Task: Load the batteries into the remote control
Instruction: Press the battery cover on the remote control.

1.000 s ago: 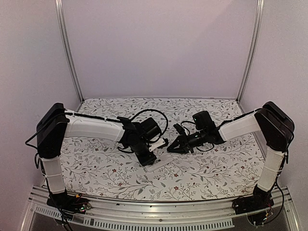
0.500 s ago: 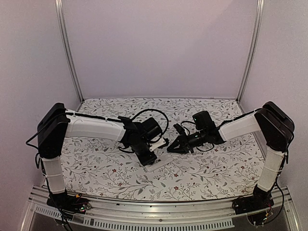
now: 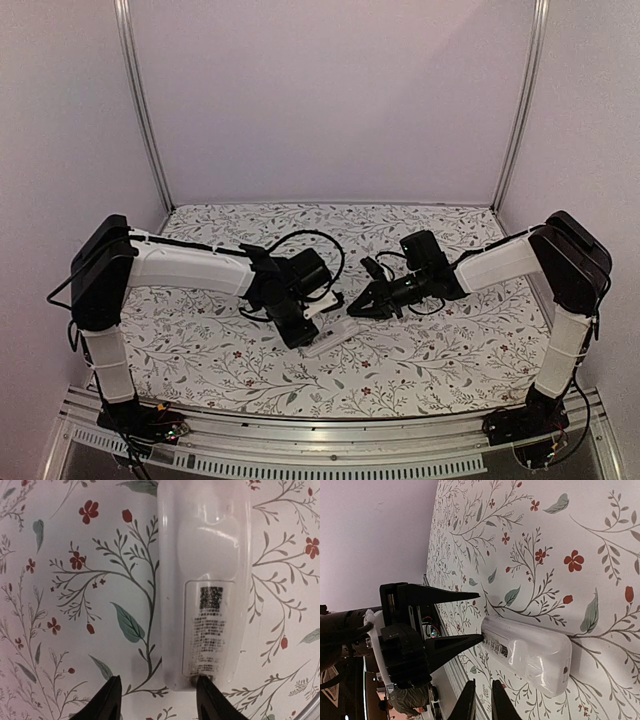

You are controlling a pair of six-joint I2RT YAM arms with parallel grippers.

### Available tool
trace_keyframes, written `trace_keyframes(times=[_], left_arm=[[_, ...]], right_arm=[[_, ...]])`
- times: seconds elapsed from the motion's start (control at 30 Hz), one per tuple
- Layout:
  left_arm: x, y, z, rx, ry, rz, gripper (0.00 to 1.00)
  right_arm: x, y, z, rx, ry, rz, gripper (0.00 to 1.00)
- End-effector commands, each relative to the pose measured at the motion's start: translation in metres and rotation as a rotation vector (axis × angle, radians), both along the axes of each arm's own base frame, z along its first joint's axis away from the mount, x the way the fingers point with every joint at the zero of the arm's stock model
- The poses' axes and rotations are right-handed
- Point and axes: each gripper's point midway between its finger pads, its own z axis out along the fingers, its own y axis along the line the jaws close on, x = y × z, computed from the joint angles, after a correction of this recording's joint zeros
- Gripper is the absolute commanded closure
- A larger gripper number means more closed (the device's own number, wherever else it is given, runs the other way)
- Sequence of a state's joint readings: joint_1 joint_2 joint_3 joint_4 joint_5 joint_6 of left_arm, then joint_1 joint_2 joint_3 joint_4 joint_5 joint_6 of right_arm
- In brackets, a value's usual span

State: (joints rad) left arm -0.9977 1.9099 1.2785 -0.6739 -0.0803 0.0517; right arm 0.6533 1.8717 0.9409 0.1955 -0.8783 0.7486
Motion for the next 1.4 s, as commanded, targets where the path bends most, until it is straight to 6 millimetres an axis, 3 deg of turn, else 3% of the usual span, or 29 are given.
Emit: trace_keyframes(times=[0.0,0.2,0.47,0.57,0.8,1.0,1.37], left_arm=[[-0.030,0.035,-0.027,0.157,0.098,-0.031,0.48],[-0.022,0.030,-0.018,0.117,0.068,-0.010,0.46],[0.003,0.005,0.046,-0.182,0.027,0.064,0.44],[0.011,-0.002,0.052,-0.200,0.000,0.061,0.43],[0.015,-0.019,0.035,-0.178,0.023,0.031,0.43],[0.010,-0.022,0.015,-0.133,0.054,0.012,0.44],[-0.010,0.019,-0.025,0.084,0.090,0.017,0.49]], right_arm=[[0.000,-0.001,-0.001,0.005,0.004,0.000,0.89],[0.000,-0.001,0.002,0.008,-0.002,-0.001,0.89],[0.003,-0.004,0.009,0.018,-0.020,-0.007,0.89],[0.002,-0.004,0.010,0.018,-0.021,-0.006,0.89],[0.003,-0.005,0.011,0.018,-0.025,-0.010,0.89],[0.004,-0.006,0.010,0.016,-0.023,-0.012,0.89],[0.004,-0.008,0.008,0.012,-0.018,-0.015,0.89]])
